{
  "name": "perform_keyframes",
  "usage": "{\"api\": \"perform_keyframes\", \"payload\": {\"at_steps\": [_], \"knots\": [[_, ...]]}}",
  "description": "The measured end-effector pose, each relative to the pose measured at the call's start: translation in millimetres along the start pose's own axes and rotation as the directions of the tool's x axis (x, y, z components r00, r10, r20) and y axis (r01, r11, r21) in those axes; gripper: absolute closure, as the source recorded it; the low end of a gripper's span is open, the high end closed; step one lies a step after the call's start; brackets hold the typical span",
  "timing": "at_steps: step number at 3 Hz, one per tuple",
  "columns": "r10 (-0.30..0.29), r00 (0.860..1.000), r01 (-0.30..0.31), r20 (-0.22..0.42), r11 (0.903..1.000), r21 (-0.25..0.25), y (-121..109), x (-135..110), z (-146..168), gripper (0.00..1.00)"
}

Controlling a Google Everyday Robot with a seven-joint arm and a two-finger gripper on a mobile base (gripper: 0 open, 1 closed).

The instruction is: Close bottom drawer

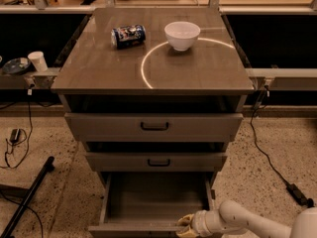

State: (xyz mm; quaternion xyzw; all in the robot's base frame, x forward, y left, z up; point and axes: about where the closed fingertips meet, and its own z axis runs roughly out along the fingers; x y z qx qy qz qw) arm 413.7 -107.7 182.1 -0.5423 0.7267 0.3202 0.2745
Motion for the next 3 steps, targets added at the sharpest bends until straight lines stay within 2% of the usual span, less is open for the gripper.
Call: {"api": "perform_keyframes", "payload": {"at_steps": [1,2,3], "knots": [[0.0,1.0,0.0,0.0,1.0,0.0,0.0,0.0,0.1,0.58],[0.0,1.0,0.0,0.0,1.0,0.0,0.1,0.0,0.1,0.69],[0.0,1.0,0.0,0.0,1.0,0.0,0.1,0.0,0.1,0.93]]}}
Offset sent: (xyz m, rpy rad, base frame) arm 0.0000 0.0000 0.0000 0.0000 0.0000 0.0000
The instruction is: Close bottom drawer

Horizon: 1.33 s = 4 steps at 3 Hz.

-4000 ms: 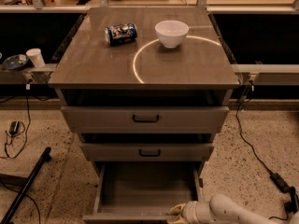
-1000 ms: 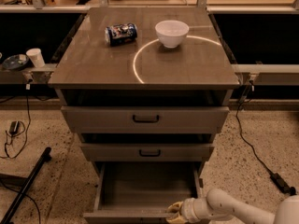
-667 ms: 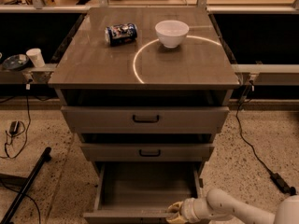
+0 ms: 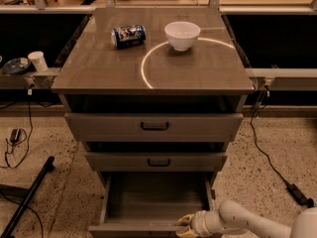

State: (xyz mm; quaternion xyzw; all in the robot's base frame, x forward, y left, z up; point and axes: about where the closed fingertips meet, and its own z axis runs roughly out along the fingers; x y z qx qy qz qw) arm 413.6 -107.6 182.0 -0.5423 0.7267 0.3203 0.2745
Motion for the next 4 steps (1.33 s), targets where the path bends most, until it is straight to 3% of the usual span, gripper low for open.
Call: {"api": "perform_keyframes", "payload": {"at_steps": [1,4], "knots": [[0.0,1.0,0.0,0.0,1.0,0.0,0,0,0,1.0],[-0.01,1.0,0.01,0.005,0.9999,-0.006,-32,-9,3,1.0]]}}
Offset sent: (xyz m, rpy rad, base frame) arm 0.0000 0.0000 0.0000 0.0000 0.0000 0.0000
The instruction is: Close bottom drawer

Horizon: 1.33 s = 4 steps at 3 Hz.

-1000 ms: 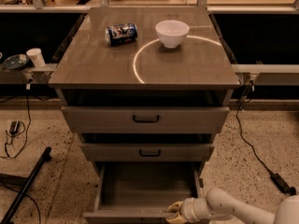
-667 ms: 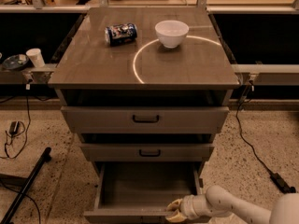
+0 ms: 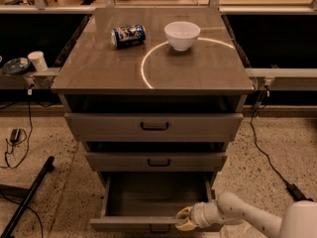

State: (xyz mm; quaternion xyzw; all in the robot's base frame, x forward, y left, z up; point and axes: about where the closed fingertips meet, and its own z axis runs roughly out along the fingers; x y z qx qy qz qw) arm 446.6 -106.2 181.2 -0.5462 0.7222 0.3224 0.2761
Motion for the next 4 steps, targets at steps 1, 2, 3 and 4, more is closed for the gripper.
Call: {"api": "perform_keyframes", "payload": {"at_steps": [1,2,3,4], "knots": [[0.0,1.0,0.0,0.0,1.0,0.0,0,0,0,1.0],[-0.001,1.0,0.001,0.002,1.0,0.001,-6,-1,1,1.0],[-0.002,1.0,0.002,0.002,1.0,0.002,-11,-2,1,1.0],[-0.003,1.0,0.003,0.002,1.0,0.004,-17,-2,0,1.0]]}}
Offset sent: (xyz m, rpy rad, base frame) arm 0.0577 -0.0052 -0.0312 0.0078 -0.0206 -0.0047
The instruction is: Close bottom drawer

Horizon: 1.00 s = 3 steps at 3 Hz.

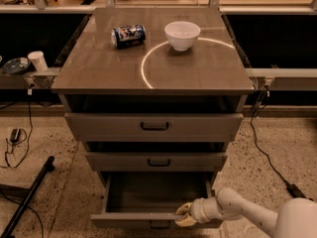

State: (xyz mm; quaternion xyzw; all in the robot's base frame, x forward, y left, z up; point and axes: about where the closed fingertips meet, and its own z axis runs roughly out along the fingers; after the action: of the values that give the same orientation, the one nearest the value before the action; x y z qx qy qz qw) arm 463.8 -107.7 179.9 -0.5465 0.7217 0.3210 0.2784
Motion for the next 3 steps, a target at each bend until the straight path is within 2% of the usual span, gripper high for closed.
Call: {"api": "perform_keyframes", "payload": {"at_steps": [3], "knots": [[-0.001,1.0,0.001,-0.002,1.0,0.001,-13.5,-1.6,0.3,1.0]]}}
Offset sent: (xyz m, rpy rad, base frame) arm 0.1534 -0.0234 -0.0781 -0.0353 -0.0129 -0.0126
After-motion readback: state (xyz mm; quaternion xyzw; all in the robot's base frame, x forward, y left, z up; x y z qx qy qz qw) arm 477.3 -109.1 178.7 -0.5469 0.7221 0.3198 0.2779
